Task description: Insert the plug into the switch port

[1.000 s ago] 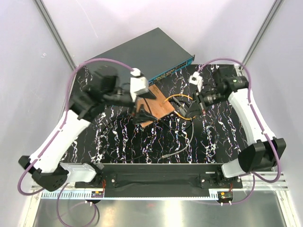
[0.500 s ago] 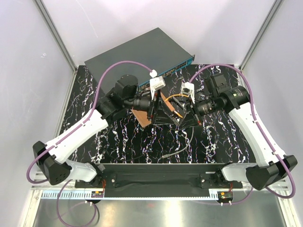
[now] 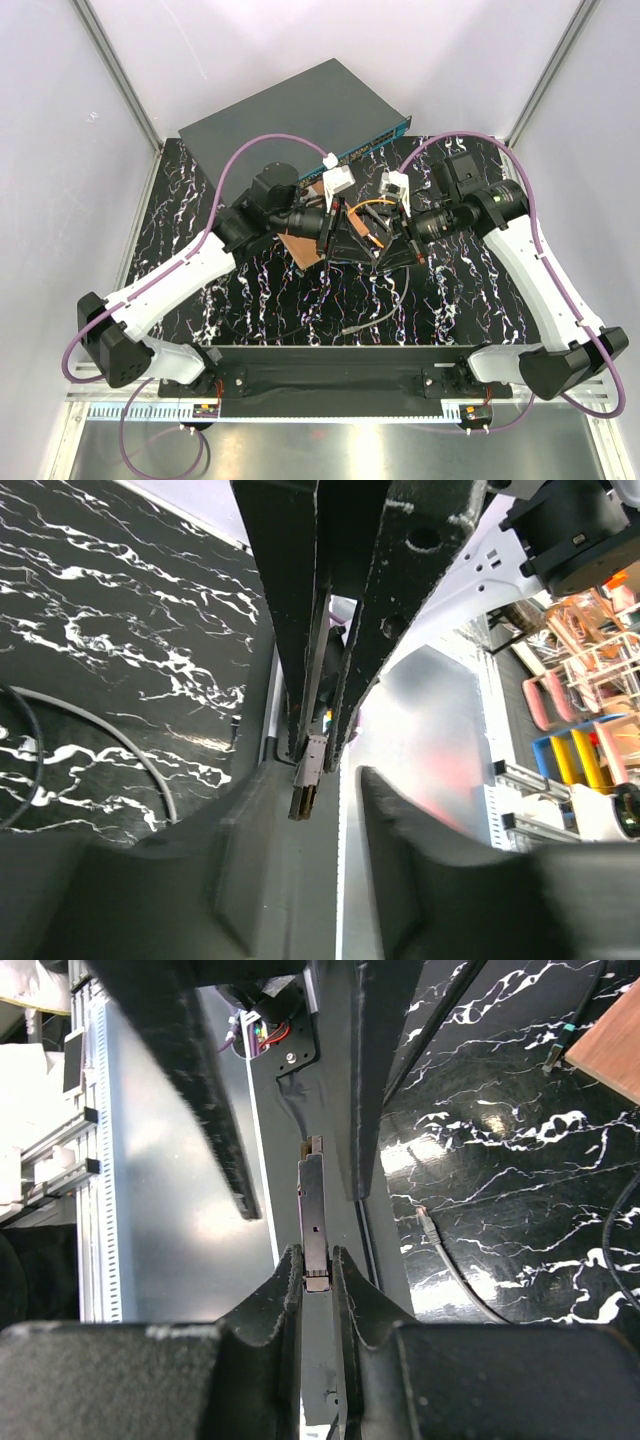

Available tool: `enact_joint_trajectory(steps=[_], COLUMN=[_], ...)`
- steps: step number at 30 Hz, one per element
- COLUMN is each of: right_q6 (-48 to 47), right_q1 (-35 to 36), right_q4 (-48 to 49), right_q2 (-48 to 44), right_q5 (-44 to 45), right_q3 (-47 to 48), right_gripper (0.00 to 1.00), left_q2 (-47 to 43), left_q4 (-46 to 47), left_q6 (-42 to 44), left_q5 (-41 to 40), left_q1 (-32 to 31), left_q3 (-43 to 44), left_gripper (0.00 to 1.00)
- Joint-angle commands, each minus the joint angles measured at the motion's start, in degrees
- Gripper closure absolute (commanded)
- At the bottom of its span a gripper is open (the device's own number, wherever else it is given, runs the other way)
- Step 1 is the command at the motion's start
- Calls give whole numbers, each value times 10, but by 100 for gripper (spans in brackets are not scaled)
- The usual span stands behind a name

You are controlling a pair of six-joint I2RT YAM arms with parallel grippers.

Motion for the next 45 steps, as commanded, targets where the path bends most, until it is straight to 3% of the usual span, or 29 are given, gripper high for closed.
enact_joint_trajectory(steps=[1,3,5,6,7,9,10,12,13,14,18,19,21,27,29,35,45], right_q6=[-6,-10,-12,-13,-11,3,16,22,24,24,-2,-10,-27,-58,-69,-89,-118], right_q1=[6,6,6,6,5,6,6,6,6,6,7,6,6,6,7,23,71], right_q4=[-4,-8,-11,-9,1,17,34,51,69,77,98,107,141,257,278,297,349], right_q2=[1,1,2,2,-1,-7,-8,-17,-20,-22,-31,-37,-59,-132,-137,-111,-105], right_q5=[-22,-26,-26,-22,-17,17,53,98,123,173,248,257,278,221,186,163,213], right_q3=[26,30,32,31,30,28,29,32,36,39,57,52,40,-27,-34,-25,-54], right_gripper=[99,99,95,88,66,51,36,26,6,3,0,0,0,1,14,28,40], left_q2=[0,1,-1,-2,-6,-11,-15,-21,-24,-27,-37,-37,-39,-38,-37,-31,-26], left_q4=[46,53,72,81,92,101,115,133,141,132,95,48,55,59,67,76,130], left_q6=[-16,-22,-44,-52,-60,-87,-113,-150,-169,-200,-251,-255,-283,-335,-348,-378,-434], left_q5=[21,24,31,33,33,29,29,23,7,-4,-56,-82,-101,-135,-133,-137,-122], left_q1=[-3,-4,-3,-4,-3,1,10,25,42,49,67,66,69,70,70,69,69], left_q3=[-1,-1,-8,-13,-20,-29,-36,-46,-47,-43,-14,-3,0,16,20,29,13], left_gripper=[64,72,90,95,100,100,100,100,100,100,100,100,100,100,100,100,100])
